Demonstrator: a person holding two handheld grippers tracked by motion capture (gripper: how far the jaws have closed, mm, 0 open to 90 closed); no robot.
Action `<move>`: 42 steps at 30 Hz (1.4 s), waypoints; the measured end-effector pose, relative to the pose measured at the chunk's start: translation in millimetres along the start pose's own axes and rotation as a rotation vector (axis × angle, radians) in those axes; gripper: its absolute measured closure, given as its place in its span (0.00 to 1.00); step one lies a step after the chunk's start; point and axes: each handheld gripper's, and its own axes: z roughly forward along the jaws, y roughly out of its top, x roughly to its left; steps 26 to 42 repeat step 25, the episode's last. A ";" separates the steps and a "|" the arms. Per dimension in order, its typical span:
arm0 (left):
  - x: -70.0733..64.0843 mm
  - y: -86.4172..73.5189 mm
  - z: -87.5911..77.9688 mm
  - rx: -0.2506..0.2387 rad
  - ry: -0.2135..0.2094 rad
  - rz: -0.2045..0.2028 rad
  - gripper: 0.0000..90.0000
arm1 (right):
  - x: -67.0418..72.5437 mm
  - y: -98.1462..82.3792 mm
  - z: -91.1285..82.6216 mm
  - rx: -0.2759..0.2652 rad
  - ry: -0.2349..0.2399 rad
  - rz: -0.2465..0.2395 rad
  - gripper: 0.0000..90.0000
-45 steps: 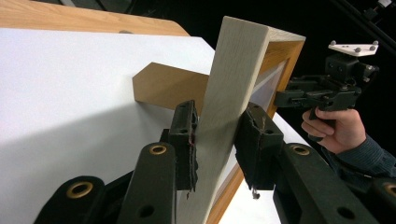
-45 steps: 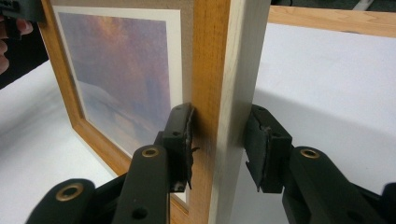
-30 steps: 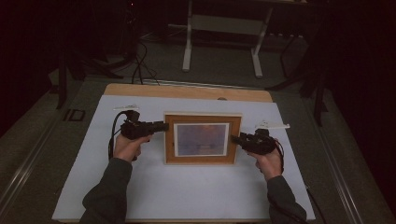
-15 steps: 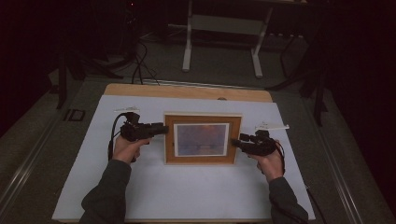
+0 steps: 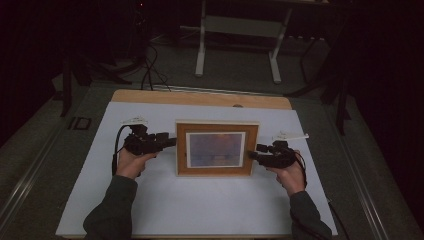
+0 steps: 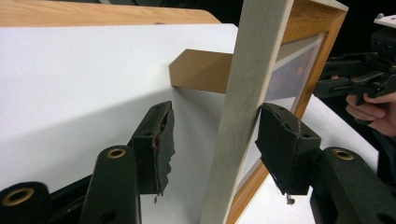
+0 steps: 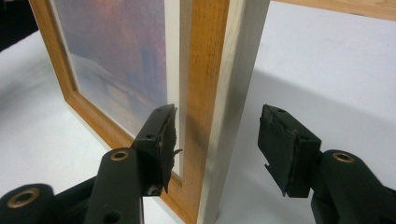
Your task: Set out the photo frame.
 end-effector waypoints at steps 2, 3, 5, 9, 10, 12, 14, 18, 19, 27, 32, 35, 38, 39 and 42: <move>-0.4 -0.4 -2.0 0.003 0.008 0.004 0.51 | 0.2 0.0 -0.6 0.003 -0.002 -0.003 0.51; -1.8 -1.7 -6.6 0.010 0.026 0.014 0.51 | 0.2 -0.4 -2.8 0.007 -0.005 -0.005 0.50; -3.5 -3.3 -10.2 0.014 0.039 0.026 0.51 | -0.2 -0.7 -5.0 0.012 -0.005 -0.005 0.50; -8.0 -9.2 -16.2 0.016 0.077 0.048 0.51 | -0.9 -2.7 -9.5 0.018 -0.008 0.001 0.50; -9.2 -11.5 -17.4 0.017 0.089 0.055 0.51 | -1.0 -3.7 -10.7 0.018 -0.006 0.007 0.50; -11.5 -16.7 -19.2 0.020 0.118 0.069 0.50 | -1.0 -6.4 -12.9 0.019 -0.004 0.017 0.50; -13.0 -22.3 -21.0 0.027 0.147 0.085 0.50 | -1.0 -9.4 -14.9 0.018 0.000 0.022 0.50; -13.5 -32.9 -23.0 0.042 0.172 0.088 0.49 | -1.3 -13.5 -19.2 0.016 0.004 0.027 0.50; -13.4 -35.9 -23.1 0.051 0.177 0.089 0.48 | -1.7 -15.9 -21.2 0.007 0.013 0.031 0.51; -12.5 -57.1 -21.6 0.112 0.269 0.116 0.47 | -3.8 -26.6 -25.6 0.008 0.025 0.034 0.50; -12.5 -57.1 -21.6 0.112 0.269 0.116 0.47 | -3.8 -26.6 -25.6 0.008 0.025 0.034 0.50; -12.5 -57.1 -21.6 0.112 0.269 0.116 0.47 | -3.8 -26.6 -25.6 0.008 0.025 0.034 0.50; -12.5 -57.1 -21.6 0.112 0.269 0.116 0.47 | -3.8 -26.6 -25.6 0.008 0.025 0.034 0.50; -12.5 -57.1 -21.6 0.112 0.269 0.116 0.47 | -3.8 -26.6 -25.6 0.008 0.025 0.034 0.50; -12.5 -57.1 -21.6 0.112 0.269 0.116 0.47 | -3.8 -26.6 -25.6 0.008 0.025 0.034 0.50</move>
